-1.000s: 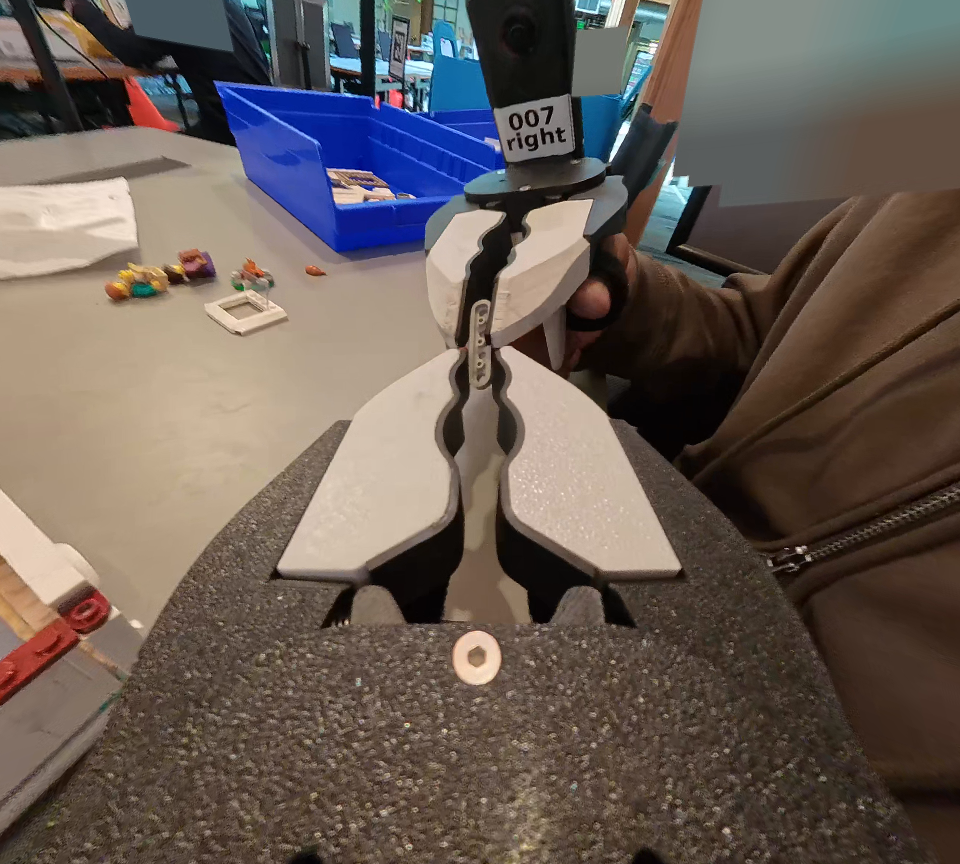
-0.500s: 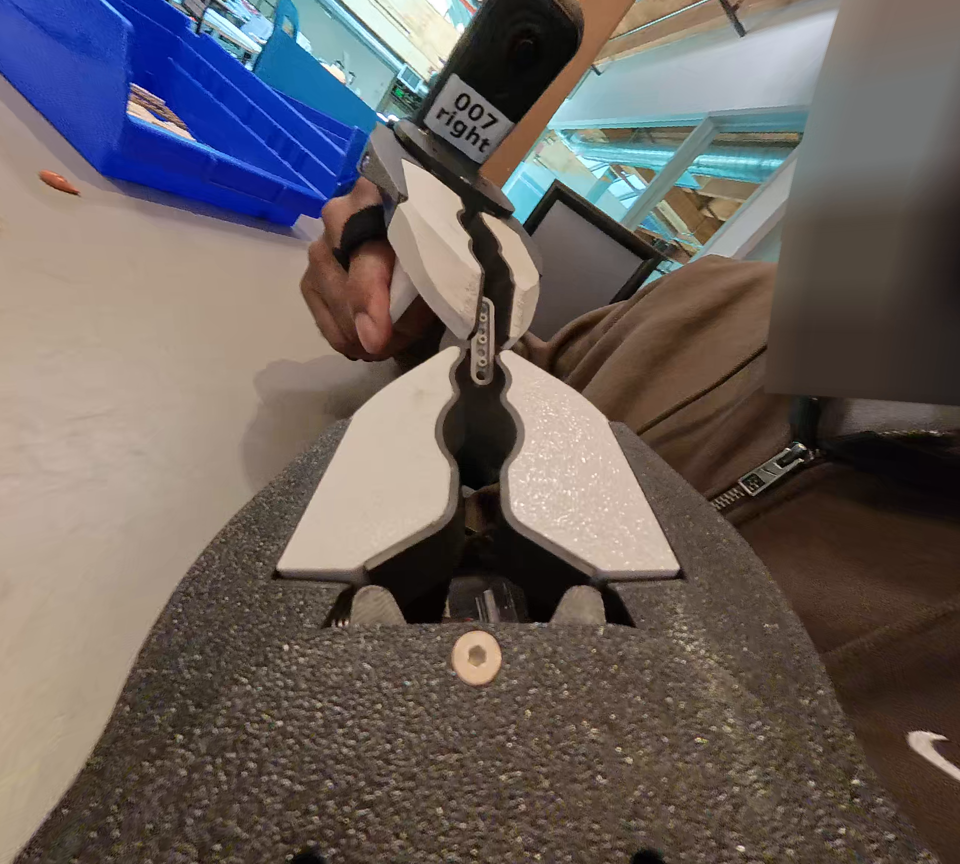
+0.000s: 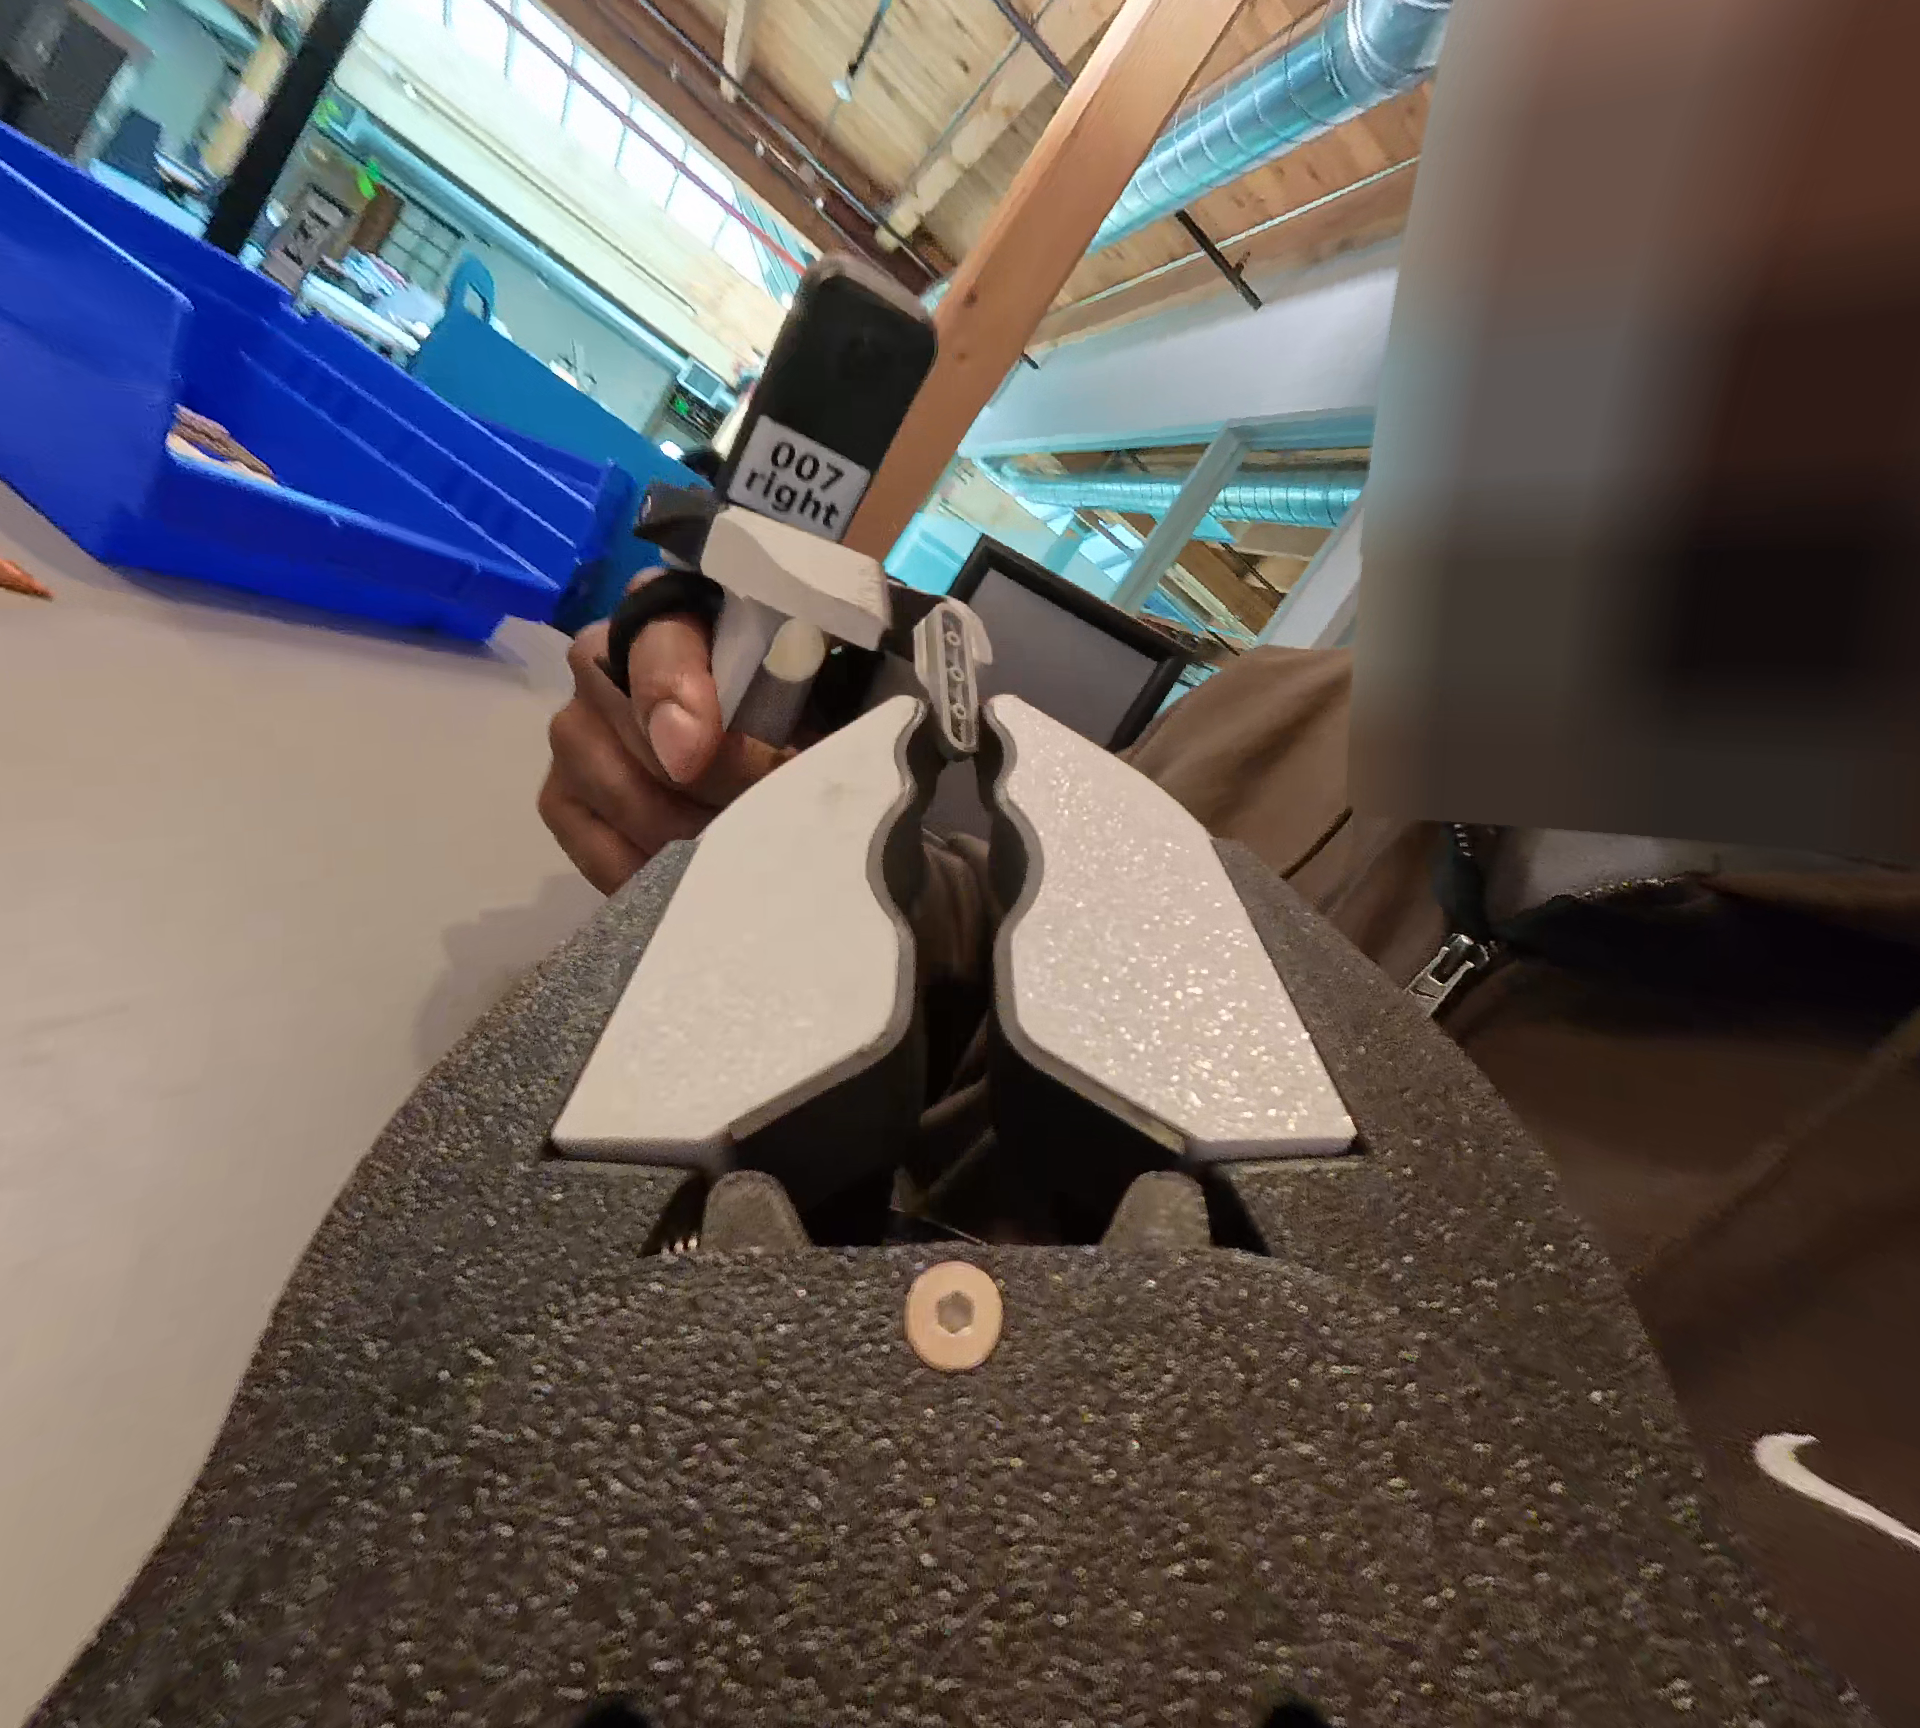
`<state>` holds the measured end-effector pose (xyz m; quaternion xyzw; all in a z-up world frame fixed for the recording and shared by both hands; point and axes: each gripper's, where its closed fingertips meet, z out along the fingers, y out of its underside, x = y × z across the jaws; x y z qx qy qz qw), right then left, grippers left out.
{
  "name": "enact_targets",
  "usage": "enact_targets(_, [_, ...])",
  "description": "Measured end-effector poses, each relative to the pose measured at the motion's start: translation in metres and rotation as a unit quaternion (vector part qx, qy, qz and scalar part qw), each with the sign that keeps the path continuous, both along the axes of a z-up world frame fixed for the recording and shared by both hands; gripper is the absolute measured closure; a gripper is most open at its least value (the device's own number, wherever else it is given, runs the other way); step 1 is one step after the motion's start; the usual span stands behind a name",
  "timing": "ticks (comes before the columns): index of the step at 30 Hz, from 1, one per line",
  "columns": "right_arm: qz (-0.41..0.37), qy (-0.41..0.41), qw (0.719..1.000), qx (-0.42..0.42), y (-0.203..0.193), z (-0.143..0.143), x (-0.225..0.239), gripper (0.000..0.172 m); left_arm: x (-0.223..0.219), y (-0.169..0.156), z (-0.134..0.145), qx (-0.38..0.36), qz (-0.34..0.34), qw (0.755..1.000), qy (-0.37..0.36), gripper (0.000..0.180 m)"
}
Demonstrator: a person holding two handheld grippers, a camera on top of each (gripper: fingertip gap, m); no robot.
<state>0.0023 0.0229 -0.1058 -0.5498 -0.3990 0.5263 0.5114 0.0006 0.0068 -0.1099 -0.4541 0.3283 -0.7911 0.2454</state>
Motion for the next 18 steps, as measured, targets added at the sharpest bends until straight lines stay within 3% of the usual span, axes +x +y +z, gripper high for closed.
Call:
enact_targets(3, [-0.021,0.037,0.999,-0.026,0.004,0.003,0.006,0.158,-0.003,0.003,0.001,0.006,0.019,1.0,-0.011,0.173])
enact_targets(18, [-0.017,0.014,1.0,-0.013,-0.006,-0.005,-0.007,0.164,0.002,-0.005,-0.005,-0.015,-0.011,1.0,0.017,0.173])
